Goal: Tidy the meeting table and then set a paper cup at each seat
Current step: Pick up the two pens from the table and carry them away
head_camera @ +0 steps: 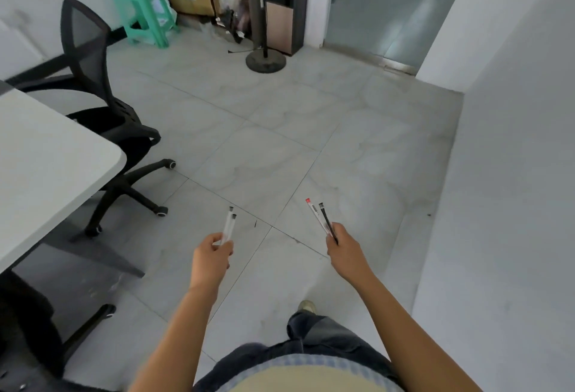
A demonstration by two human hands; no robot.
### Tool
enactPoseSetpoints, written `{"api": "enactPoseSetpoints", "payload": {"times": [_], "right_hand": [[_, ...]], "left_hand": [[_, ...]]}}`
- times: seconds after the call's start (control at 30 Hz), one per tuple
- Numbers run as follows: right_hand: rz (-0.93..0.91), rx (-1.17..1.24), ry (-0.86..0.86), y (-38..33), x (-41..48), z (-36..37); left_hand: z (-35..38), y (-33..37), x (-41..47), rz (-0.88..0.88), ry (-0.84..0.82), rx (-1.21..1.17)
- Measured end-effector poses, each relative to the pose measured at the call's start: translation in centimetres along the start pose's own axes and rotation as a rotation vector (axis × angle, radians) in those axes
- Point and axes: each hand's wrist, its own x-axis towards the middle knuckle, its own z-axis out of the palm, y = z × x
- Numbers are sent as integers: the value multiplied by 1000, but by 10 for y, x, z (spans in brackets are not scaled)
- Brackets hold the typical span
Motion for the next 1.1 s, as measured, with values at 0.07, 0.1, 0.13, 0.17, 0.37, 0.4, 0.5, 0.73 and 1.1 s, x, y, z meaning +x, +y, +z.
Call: {"api": "enactPoseSetpoints", "payload": {"times": [0.07, 0.1, 0.13, 0.17, 0.37, 0.4, 0.5, 0.73, 1.1], "right_hand": [[-25, -50, -39, -3, 26, -17], [-23, -65, -47, -4, 39, -24], [-15, -75, -48, -5, 51, -29], [-1, -83, -59, -5, 61, -31], [44, -79, -159, -16, 123, -35], [47, -89, -169, -22, 136, -35], [55, -130, -200, -41, 181, -33], [58, -134, -152, -110, 303, -22], [65, -150, -157, -192, 439, 5]], "left_hand": [[25, 17, 9, 9, -20, 1], [36, 25, 14, 12, -44, 17], [47, 31, 18, 8, -62, 40], [54, 35, 23, -6, -66, 54], [65, 58, 72, -92, 16, 15], [66, 62, 84, -100, 31, 12], [65, 76, 128, -115, 66, -24], [45, 152, 270, -91, 111, -110], [42, 226, 409, -88, 29, -91]]}}
